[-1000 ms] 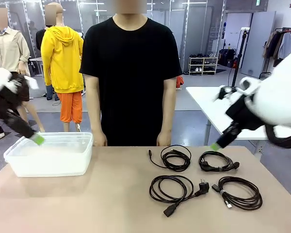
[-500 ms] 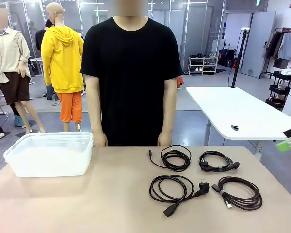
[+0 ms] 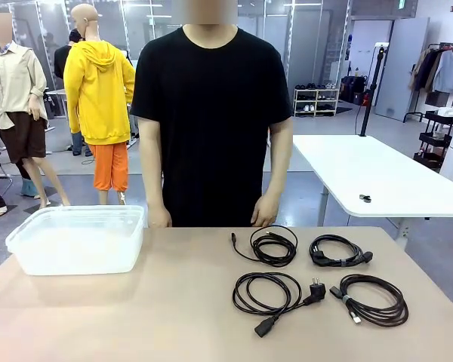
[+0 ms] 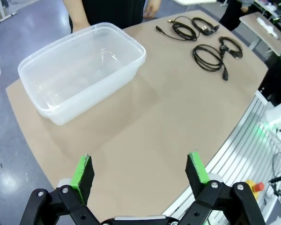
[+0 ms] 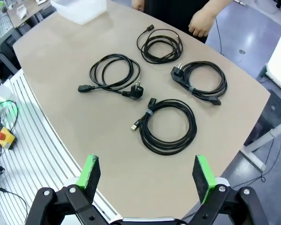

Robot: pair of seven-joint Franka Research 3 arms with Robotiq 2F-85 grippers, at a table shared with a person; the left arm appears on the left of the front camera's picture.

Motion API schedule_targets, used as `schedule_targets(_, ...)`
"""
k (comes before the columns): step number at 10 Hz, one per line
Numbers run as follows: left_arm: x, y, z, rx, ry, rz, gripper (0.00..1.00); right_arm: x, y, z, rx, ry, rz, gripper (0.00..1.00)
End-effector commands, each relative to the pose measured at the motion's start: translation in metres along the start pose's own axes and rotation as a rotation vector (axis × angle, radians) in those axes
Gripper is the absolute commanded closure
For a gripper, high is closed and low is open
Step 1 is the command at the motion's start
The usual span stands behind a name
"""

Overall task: Organize and store the cables.
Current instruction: Place the Power Cable into the Organizing box.

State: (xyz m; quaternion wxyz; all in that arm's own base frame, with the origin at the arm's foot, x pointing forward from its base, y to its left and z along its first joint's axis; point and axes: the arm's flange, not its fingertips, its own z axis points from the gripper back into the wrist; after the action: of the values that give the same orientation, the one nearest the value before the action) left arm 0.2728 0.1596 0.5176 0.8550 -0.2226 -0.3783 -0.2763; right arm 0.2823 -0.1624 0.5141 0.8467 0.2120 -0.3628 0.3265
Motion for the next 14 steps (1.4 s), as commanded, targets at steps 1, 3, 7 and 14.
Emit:
schedule_targets(1,0.0001,-0.0011,0.0032,0.004,-0.004,-0.011,0.00,0.0018,0.0023,0.0025,-0.014,0.017,0.011,0.00)
schedule_targets(3,0.0001,-0.0011,0.0032,0.004,-0.004,-0.011,0.00,0.0018,0.0023,0.0025,-0.014,0.017,0.011,0.00)
schedule_targets(7,0.0001,-0.0011,0.0032,0.004,-0.004,-0.011,0.00,0.0018,0.0023,0.0025,-0.014,0.017,0.011,0.00)
schedule_targets(14,0.0001,-0.0011,0.0032,0.004,-0.004,-0.011,0.00,0.0018,0.0023,0.0025,-0.014,0.017,0.011,0.00)
